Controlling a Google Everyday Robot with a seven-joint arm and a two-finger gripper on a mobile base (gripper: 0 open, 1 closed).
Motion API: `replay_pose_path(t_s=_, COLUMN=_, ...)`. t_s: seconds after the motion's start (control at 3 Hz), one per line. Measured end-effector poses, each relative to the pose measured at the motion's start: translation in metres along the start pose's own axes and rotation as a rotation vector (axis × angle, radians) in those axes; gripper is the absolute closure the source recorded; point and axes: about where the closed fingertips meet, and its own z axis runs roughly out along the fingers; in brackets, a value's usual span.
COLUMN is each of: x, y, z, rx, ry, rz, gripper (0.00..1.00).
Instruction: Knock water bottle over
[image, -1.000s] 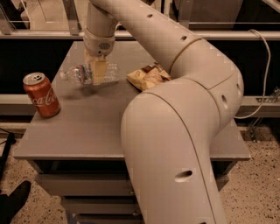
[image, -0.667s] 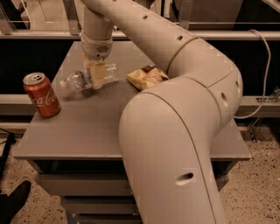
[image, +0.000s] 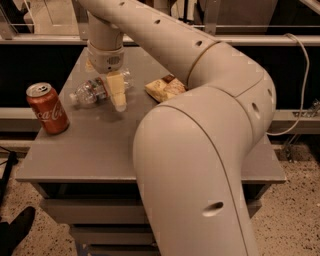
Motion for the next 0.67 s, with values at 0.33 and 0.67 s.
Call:
replay_pose_path(t_s=0.33, x=-0.0005, y=0.0019, z=0.0012, rx=-0.006, ry=0.007, rz=-0.018, gripper=0.0)
replay_pose_path(t_s=0.67, x=0.0013, y=0.0027, z=0.0005, rx=-0.007, ry=0.0, rz=-0.014, gripper=0.0)
